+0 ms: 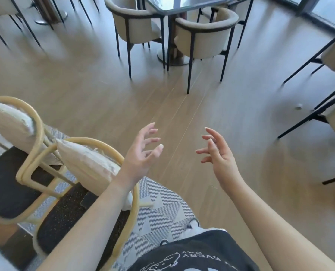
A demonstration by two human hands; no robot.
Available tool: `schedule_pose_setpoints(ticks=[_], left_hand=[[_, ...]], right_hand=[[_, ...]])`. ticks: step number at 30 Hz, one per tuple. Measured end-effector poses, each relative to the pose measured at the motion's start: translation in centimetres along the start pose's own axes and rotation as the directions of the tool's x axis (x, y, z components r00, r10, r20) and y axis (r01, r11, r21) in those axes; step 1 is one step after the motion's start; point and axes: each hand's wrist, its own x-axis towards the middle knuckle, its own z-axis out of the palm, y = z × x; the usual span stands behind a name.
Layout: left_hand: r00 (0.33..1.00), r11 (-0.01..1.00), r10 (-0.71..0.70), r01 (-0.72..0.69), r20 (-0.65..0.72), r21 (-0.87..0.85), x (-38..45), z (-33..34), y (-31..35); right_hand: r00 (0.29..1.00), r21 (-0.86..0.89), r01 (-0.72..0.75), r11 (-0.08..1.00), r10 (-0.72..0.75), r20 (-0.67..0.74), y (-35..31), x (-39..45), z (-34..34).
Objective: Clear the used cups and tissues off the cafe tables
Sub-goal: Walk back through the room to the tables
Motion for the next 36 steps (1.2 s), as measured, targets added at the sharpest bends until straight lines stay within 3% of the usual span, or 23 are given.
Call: schedule_pose_setpoints(ticks=[4,21,36], left_hand=[[1.0,1.0,-0.019,0.018,0.01,0.014,5.8,0.3,-0.8],[0.984,1.0,0.018,-0.016,-0.178,0.008,32.8,0.7,2.9],[0.958,0.98,0.184,-0.196,-0.22,-0.031,55.4,-12.0,5.3]], right_hand=[[1.0,0.017,0.002,1.0,-0.002,0.022,-0.3,6.2,0.6],[0.993,0.049,0.048,0.998,-0.053,0.107,-3.3,37.5,0.4],[0.971,0.039,0.188,0.981,-0.192,0.139,-10.4,60.4,11.3]])
